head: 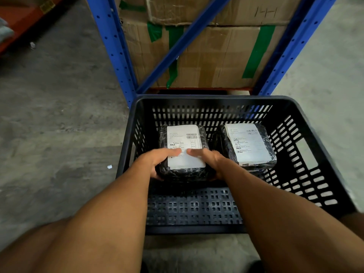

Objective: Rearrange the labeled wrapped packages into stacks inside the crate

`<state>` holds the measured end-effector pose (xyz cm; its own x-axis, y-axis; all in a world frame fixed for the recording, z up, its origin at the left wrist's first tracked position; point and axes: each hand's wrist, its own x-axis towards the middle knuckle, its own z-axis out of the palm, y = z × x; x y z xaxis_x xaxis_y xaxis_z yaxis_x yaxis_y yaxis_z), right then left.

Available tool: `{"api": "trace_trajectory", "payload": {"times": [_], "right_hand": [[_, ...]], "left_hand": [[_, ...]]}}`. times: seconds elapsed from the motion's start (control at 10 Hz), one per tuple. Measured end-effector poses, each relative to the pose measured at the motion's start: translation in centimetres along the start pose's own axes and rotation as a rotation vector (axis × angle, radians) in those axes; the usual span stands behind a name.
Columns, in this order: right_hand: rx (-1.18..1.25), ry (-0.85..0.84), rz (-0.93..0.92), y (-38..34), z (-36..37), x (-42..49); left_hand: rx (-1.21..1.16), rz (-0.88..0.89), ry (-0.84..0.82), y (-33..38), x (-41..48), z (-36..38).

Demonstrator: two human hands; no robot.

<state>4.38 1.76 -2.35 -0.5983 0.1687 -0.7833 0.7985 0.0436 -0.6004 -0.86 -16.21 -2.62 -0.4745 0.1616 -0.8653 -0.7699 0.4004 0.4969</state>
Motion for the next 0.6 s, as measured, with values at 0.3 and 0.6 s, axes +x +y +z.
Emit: {"api": "trace_trajectory", "payload": {"times": [0.3,0.6], "right_hand": [[0.053,0.055,0.018,0.2,1.2,-0.5],[-0.594,0.402,-0.138,-1.8,1.4,-3.1]], "left_hand": [[0.035,0.097,0.214,1.2,-0.9,1.6],[0.456,0.309,0.789,3.3,-4.1,5.7]]}}
